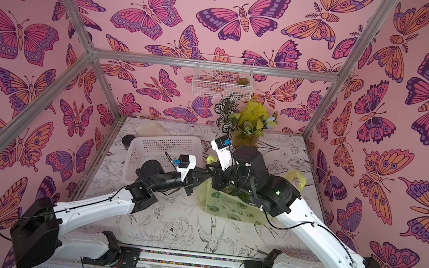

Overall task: Place the pineapple into a plastic bag & tie a knot
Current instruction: Cross the plastic bag at the center of the board.

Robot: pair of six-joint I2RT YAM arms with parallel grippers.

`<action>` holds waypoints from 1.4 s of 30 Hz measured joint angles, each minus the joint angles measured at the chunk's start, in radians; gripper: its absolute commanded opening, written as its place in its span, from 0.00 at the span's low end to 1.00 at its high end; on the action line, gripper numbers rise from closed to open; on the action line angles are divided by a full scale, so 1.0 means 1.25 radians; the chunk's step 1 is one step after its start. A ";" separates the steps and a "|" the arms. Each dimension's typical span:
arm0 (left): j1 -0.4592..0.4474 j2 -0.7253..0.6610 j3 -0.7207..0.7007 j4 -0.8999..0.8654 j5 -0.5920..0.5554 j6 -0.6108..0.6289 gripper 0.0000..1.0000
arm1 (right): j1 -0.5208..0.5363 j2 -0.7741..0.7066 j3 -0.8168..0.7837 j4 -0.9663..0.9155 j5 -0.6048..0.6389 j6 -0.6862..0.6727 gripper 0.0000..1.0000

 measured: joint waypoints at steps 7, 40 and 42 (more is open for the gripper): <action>0.000 -0.002 0.000 -0.027 -0.081 0.000 0.00 | -0.063 -0.011 0.145 -0.185 0.000 -0.007 0.62; 0.000 0.027 0.047 -0.185 -0.210 -0.029 0.00 | -0.085 -0.003 0.488 -0.778 0.397 0.203 0.76; 0.000 0.027 0.053 -0.194 -0.210 -0.029 0.00 | -0.085 -0.003 0.503 -0.793 0.381 0.216 0.73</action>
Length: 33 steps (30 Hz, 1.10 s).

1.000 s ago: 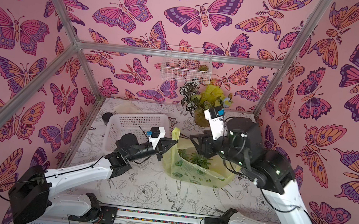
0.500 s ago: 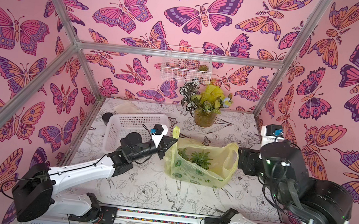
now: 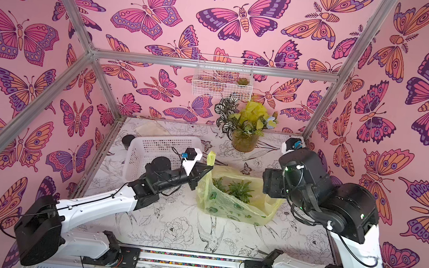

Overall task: Place the pineapple into a plastic bag & tie a knot
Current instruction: Cross the plastic bag at the center of the board.

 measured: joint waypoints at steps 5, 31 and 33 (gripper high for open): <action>0.000 0.000 0.009 -0.005 0.000 -0.001 0.00 | 0.000 -0.002 0.005 -0.015 0.004 0.027 0.53; 0.000 0.047 0.308 -0.421 0.163 0.023 0.00 | -0.012 0.063 -0.170 0.212 -0.582 -0.408 0.00; 0.000 0.078 0.321 -0.421 0.199 0.033 0.00 | -0.029 0.072 -0.201 0.256 -0.630 -0.417 0.00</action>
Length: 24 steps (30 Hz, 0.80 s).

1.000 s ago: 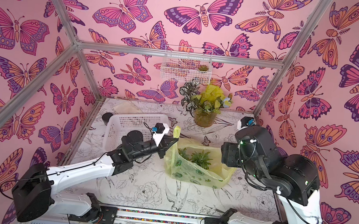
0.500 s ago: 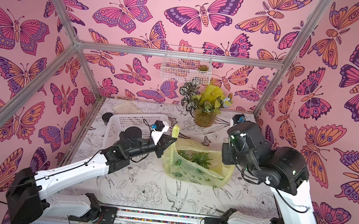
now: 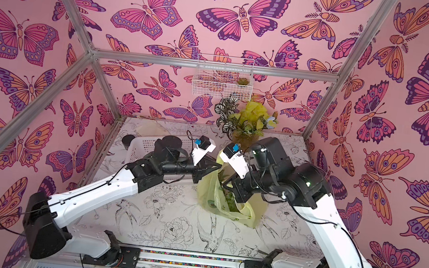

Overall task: Place the pineapple into a plastic bag & tie a knot
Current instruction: Cross the plastic bag at the center of the board.

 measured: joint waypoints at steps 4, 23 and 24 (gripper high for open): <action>0.000 0.031 0.005 -0.005 0.070 0.020 0.04 | -0.038 0.013 -0.025 0.061 -0.048 -0.018 0.00; -0.002 0.006 -0.038 0.074 0.197 0.058 0.46 | -0.061 0.013 -0.079 0.183 -0.083 -0.013 0.00; -0.002 0.006 -0.040 0.084 0.200 0.056 0.43 | -0.061 0.014 -0.088 0.194 -0.085 -0.007 0.00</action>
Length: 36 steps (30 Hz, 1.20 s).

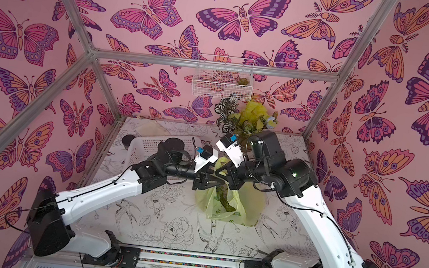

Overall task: Place the pineapple into a plastic bag & tie a knot
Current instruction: Cross the plastic bag at the center of the board.

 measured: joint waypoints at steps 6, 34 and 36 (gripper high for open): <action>-0.002 0.001 -0.022 0.032 0.006 -0.004 0.02 | -0.003 0.000 -0.029 0.052 -0.003 0.035 0.06; -0.016 0.004 -0.068 0.119 -0.040 0.060 0.00 | -0.028 0.061 0.094 -0.113 0.186 0.564 0.83; -0.016 0.005 -0.068 0.120 -0.042 0.060 0.00 | -0.027 0.063 0.077 -0.097 0.167 0.579 0.78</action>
